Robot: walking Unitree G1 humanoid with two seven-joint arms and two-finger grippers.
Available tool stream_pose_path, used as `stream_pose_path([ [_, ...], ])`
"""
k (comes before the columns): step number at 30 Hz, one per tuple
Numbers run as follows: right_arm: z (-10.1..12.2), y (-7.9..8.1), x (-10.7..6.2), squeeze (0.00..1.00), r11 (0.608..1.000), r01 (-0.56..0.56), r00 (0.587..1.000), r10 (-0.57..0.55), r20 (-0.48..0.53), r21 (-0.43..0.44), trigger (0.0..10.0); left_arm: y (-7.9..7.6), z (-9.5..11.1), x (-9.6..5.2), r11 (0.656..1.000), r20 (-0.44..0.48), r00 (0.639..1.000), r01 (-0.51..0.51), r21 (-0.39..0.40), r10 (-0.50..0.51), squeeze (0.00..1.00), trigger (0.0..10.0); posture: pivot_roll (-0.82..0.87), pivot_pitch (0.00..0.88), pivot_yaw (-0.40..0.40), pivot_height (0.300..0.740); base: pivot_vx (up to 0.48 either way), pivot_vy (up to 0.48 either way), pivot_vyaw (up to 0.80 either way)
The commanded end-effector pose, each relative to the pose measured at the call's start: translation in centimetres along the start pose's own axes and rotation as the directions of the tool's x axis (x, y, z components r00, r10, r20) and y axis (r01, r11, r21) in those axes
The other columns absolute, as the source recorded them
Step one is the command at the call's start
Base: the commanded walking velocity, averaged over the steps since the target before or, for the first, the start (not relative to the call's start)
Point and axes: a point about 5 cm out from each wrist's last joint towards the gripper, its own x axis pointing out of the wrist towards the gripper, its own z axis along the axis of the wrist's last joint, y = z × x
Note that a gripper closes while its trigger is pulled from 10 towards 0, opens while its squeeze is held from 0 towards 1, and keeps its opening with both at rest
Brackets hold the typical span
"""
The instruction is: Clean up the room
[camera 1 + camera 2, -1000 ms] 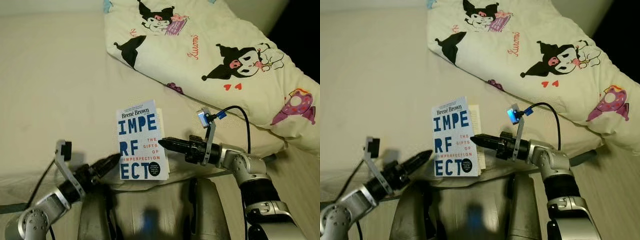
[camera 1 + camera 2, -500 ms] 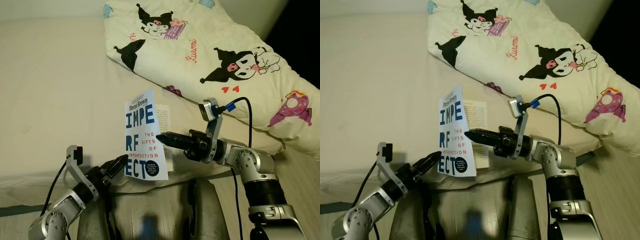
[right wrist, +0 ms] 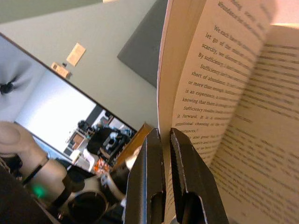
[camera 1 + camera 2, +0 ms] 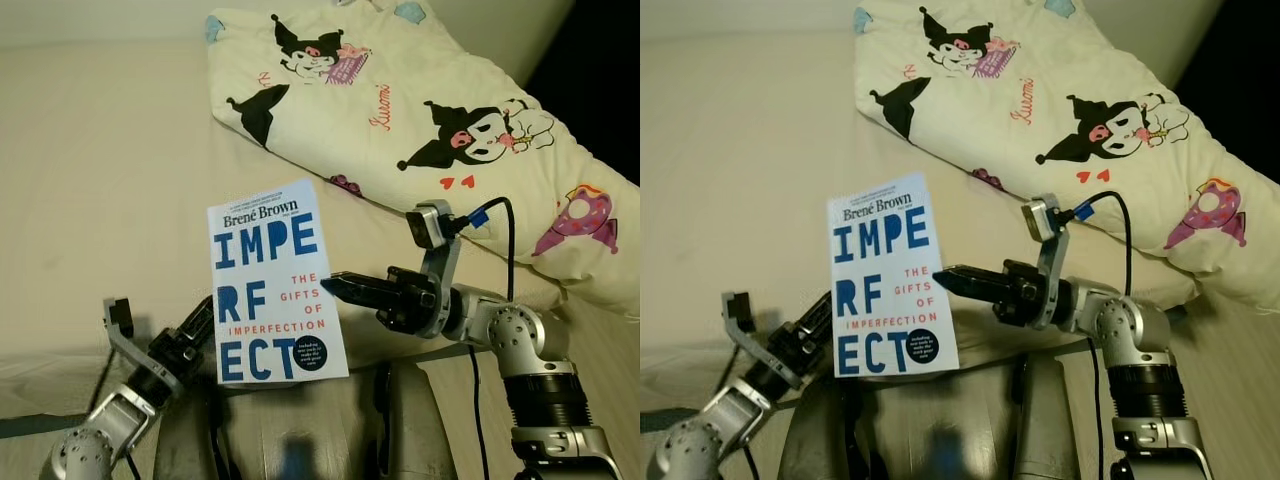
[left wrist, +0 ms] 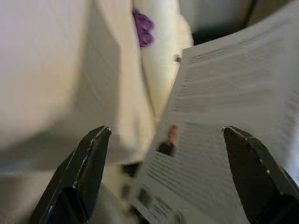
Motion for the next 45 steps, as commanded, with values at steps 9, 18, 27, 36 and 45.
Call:
stream_pose_path([
  [9, 0.5, 1.0, 0.3, 0.0, 0.998, -0.055, 0.998, 0.055, 0.012, -0.014, 0.0, -1.3, 1.4, -1.4, 0.991, 0.082, 0.992, 0.099, -0.091, -0.091, 0.0, 10.0, 0.0, 0.268, -0.008, 0.519, 0.0, 0.0, 0.0],
  [18, 0.3, 0.8, 0.5, 0.0, 0.999, -0.052, 0.999, 0.052, 0.013, -0.003, 0.0, -2.6, 1.8, -0.9, 0.982, 0.083, 0.985, 0.16, -0.1, -0.152, 0.0, 10.0, 0.0, 0.269, -0.01, 0.519, 0.0, 0.0, 0.0],
  [27, 0.3, 0.9, 0.7, 0.0, 0.998, -0.063, 0.998, 0.063, 0.011, -0.005, 0.0, -3.0, -0.5, -0.6, 0.987, -0.07, 0.986, 0.147, -0.062, -0.152, 0.0, 10.0, 0.0, 0.268, -0.011, 0.519, 0.0, 0.0, 0.0],
  [36, 0.3, 0.8, 1.0, 0.0, 0.998, -0.067, 0.998, 0.067, 0.002, -0.009, 0.0, -4.3, -1.6, 0.4, 0.984, -0.161, 0.972, 0.178, 0.02, -0.172, 0.0, 9.3, 0.01, 0.266, -0.015, 0.519, 0.0, 0.0, 0.0],
  [45, 0.1, 0.8, 1.1, 0.0, 0.998, -0.065, 0.998, 0.065, -0.006, -0.01, 0.0, -4.3, -2.0, 0.9, 0.982, -0.19, 0.967, 0.182, 0.045, -0.17, 0.0, 0.0, 0.01, 0.267, -0.015, 0.519, 0.0, 0.0, 0.0],
])
